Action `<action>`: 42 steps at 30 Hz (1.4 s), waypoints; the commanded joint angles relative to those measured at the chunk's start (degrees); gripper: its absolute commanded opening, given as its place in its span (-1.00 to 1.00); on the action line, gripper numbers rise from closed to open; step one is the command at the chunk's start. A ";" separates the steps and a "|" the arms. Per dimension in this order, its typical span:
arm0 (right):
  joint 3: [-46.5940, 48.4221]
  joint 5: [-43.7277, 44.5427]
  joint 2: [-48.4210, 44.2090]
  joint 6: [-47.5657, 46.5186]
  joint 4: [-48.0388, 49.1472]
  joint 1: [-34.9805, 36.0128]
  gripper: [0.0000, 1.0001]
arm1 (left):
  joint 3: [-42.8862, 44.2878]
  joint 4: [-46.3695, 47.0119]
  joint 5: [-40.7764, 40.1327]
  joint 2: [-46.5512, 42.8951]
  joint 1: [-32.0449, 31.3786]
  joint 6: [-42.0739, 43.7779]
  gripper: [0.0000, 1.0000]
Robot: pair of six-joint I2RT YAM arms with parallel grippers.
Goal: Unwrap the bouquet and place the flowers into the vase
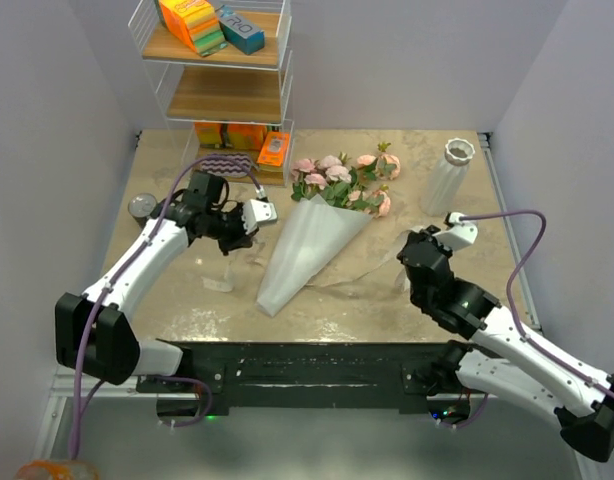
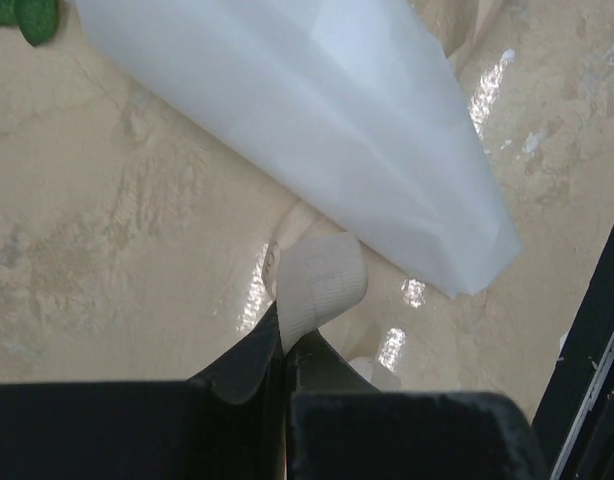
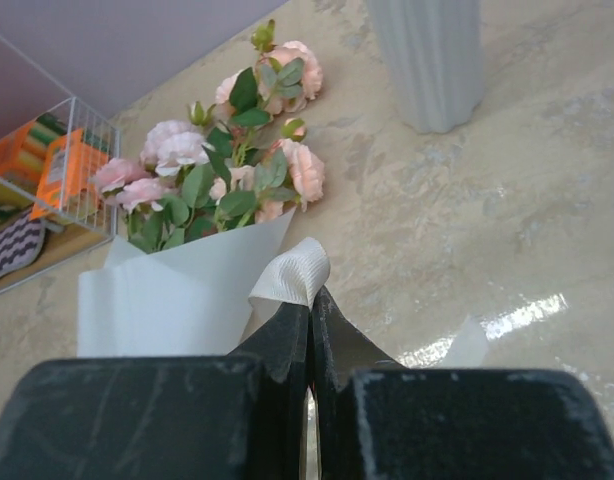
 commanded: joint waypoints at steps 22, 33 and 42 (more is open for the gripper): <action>19.94 -4.48 6.67 -9.72 -13.71 -6.95 0.88 | 10.40 -0.21 3.08 1.44 3.84 -6.06 0.98; 13.88 -16.19 13.53 -12.98 -3.87 -5.63 0.81 | 6.07 7.09 10.21 17.62 -0.91 -3.77 0.64; 9.40 -22.26 15.20 -15.96 3.87 -4.05 0.76 | 15.04 8.49 17.85 26.94 -1.80 -0.96 0.99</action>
